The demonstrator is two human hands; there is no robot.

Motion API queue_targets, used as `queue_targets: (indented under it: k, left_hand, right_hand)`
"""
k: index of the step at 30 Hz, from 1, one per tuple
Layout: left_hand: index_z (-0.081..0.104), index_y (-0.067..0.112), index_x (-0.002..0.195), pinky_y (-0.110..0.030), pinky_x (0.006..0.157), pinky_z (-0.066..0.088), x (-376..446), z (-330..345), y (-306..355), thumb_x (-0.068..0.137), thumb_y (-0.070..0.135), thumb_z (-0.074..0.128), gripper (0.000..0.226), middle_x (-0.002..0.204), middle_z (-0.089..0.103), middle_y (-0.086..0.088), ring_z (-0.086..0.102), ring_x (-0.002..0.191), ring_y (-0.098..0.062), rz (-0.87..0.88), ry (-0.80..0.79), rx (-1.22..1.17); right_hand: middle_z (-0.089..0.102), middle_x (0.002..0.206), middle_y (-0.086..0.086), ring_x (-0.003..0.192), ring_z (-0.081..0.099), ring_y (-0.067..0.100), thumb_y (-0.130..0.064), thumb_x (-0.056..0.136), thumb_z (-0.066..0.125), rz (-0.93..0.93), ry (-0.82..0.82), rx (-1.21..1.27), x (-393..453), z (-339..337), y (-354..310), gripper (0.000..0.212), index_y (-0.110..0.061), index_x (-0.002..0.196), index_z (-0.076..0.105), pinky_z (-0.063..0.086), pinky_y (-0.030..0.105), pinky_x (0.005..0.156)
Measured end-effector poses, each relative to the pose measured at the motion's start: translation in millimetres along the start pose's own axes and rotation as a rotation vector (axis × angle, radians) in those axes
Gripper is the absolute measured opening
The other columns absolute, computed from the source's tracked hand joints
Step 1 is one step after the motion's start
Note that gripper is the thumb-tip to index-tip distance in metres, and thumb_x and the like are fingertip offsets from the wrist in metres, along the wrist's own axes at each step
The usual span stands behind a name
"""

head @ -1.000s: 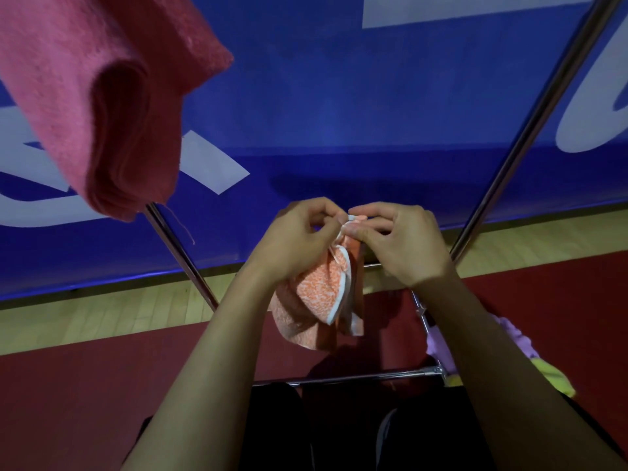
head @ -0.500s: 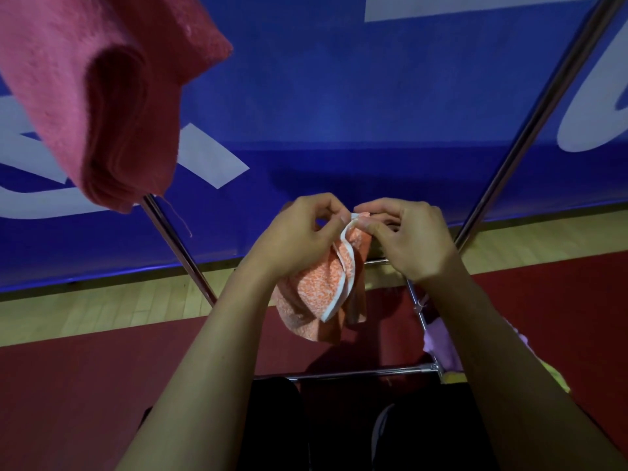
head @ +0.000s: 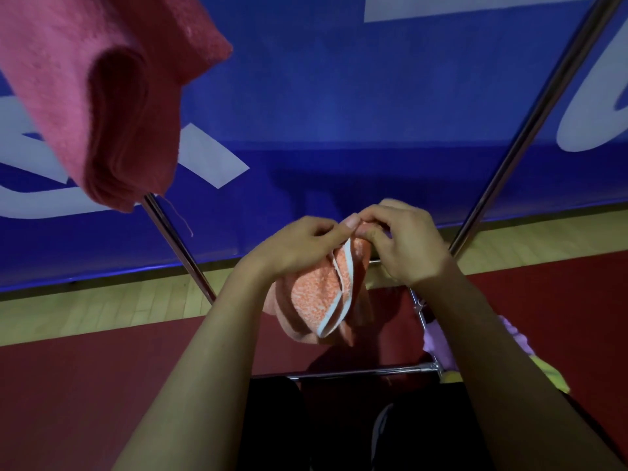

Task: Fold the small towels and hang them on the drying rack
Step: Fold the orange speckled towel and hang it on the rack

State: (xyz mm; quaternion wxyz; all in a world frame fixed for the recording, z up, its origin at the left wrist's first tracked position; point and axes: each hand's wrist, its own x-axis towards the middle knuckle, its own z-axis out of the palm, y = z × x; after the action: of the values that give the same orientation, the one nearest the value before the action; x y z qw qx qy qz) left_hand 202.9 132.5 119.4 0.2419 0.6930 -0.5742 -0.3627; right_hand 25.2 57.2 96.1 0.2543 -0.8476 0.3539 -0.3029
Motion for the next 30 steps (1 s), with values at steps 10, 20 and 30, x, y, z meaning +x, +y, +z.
queue_targets:
  k: [10,20,30]
  left_hand:
    - [0.073,0.014,0.106,-0.038,0.077,0.059,0.2,5.9,-5.4,0.104,0.053,0.053,0.044,0.095,0.076,-0.005,0.071,0.080,-0.015,0.077,-0.091,-0.141]
    - [0.068,0.027,0.089,-0.038,0.079,0.058,13.2,12.3,-17.0,0.092,0.018,0.062,0.010,0.089,0.072,0.006,0.067,0.082,-0.015,-0.025,-0.051,0.313]
    - [0.070,0.002,0.115,-0.032,0.067,0.059,16.4,-1.8,-108.1,0.097,0.010,0.064,0.021,0.103,0.076,-0.015,0.078,0.085,-0.027,-0.565,-0.073,0.201]
  right_hand:
    - [0.064,0.078,-0.008,0.073,0.060,0.001,-0.021,0.107,0.051,0.023,0.034,0.141,0.8,-13.6,-13.0,0.013,-0.019,0.095,0.056,0.040,0.013,0.062]
    - [0.055,0.077,-0.008,0.068,0.049,0.002,-0.023,0.108,0.049,0.000,0.120,0.254,-0.6,-22.7,-12.9,0.015,-0.021,0.095,0.054,0.040,0.019,0.064]
    - [0.057,0.081,-0.001,0.075,0.052,0.011,-0.027,0.108,0.047,0.111,0.352,0.163,0.7,-49.4,34.1,0.015,-0.020,0.098,0.054,0.039,0.032,0.069]
